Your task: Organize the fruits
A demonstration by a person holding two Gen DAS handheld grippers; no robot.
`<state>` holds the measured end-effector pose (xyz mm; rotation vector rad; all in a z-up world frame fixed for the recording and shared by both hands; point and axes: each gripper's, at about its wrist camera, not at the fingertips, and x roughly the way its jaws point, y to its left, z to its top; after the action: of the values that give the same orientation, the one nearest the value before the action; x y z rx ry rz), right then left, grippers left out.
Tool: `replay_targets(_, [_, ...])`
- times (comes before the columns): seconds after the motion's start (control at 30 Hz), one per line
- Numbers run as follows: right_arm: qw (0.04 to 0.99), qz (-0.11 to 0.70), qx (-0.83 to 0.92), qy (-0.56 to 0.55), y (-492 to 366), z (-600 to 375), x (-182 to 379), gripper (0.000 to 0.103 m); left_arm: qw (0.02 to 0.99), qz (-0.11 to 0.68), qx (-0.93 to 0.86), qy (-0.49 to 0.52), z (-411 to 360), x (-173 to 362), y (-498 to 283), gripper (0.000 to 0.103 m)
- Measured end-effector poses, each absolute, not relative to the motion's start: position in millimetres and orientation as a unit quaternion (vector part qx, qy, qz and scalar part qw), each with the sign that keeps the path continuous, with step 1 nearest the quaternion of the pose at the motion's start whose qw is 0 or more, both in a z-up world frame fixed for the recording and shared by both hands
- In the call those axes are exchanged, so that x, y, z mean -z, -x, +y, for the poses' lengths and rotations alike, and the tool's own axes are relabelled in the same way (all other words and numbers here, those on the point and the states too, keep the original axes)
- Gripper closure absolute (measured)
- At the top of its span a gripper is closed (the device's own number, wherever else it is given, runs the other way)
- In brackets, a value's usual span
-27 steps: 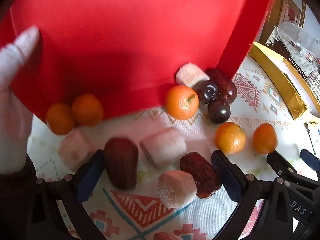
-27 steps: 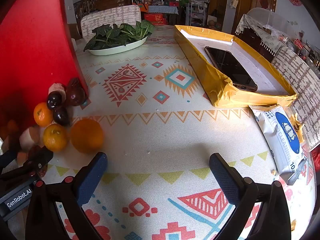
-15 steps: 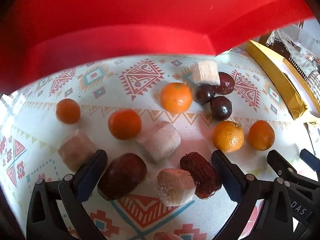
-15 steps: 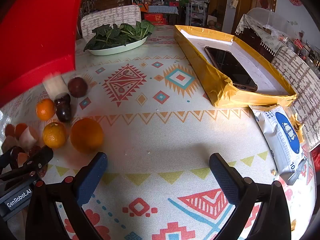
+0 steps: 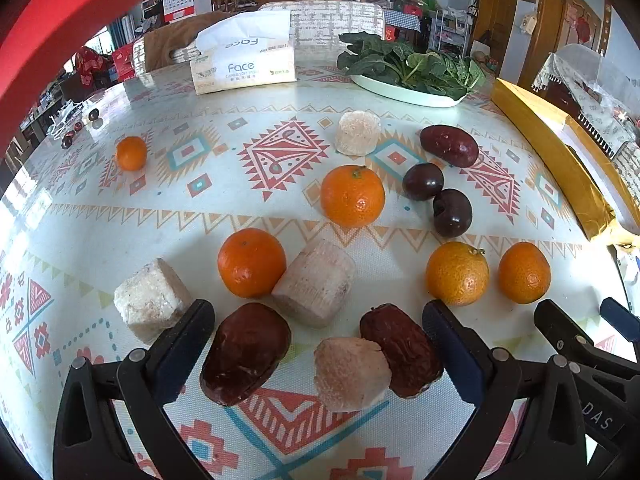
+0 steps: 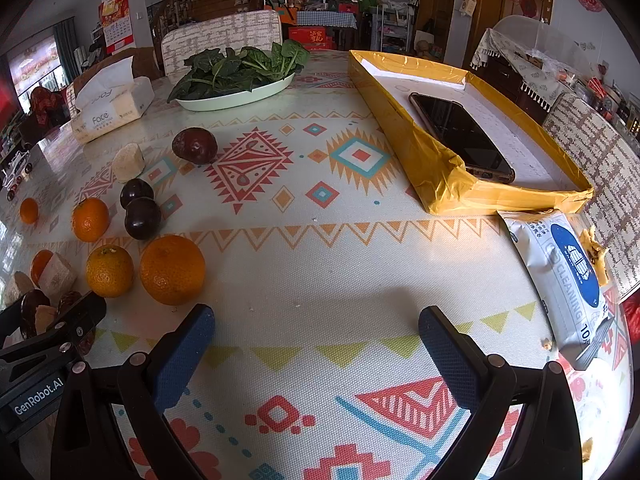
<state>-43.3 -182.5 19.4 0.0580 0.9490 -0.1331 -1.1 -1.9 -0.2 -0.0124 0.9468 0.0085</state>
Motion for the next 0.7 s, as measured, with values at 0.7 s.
replay_targets(0.7, [0.887,0.457,0.064,-0.028,43.5,-182.5,-19.4,0.0,0.89,0.456,-0.004,0.007,-2.0,1.6,-1.0,0.0])
